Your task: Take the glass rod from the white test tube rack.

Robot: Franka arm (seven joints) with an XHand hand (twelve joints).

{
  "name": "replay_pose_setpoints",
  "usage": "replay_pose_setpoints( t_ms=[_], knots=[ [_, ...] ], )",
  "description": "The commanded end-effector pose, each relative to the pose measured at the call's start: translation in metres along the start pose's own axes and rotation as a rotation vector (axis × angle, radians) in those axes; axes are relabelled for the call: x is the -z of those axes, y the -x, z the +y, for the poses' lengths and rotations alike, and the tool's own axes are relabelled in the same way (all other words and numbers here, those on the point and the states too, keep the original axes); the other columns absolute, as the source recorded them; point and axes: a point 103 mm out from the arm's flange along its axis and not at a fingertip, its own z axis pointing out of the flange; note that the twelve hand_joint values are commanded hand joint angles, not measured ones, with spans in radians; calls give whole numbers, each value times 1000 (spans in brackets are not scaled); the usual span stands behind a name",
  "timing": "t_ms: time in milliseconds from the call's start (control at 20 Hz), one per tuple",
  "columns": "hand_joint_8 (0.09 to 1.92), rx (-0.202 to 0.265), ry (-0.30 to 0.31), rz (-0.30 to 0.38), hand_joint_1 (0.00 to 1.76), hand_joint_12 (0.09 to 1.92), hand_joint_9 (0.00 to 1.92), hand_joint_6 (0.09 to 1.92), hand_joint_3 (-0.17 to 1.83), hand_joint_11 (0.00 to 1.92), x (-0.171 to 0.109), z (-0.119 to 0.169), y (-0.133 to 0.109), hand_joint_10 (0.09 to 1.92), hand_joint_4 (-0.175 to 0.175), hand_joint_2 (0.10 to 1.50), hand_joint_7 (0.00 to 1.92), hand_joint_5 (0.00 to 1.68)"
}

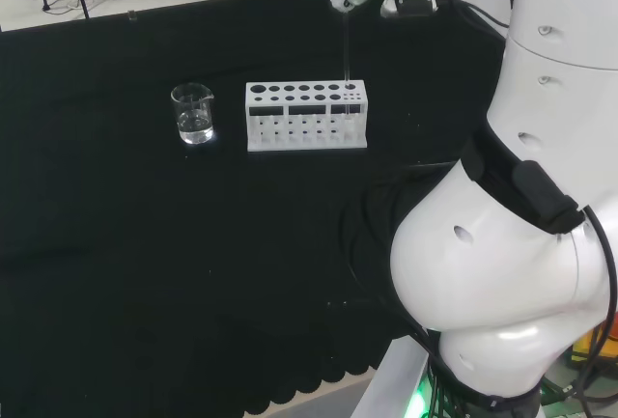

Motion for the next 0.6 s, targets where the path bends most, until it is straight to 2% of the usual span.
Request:
replay_pose_setpoints(
  t_ms=[50,400,500,600],
  knots=[
    [969,-16,-18,9,575,1450,419,87,-175,52,-16,6,3,936,-171,1249,294,192],
    [984,-21,-40,11,575,1438,532,87,-175,120,-31,10,2,929,-175,1253,415,233],
    [985,-25,-42,9,579,1427,608,87,-175,165,-34,12,0,923,-175,1254,498,302],
    [998,-35,-55,36,588,1418,710,87,-175,221,-34,14,0,930,-175,1256,610,375]
  ],
)
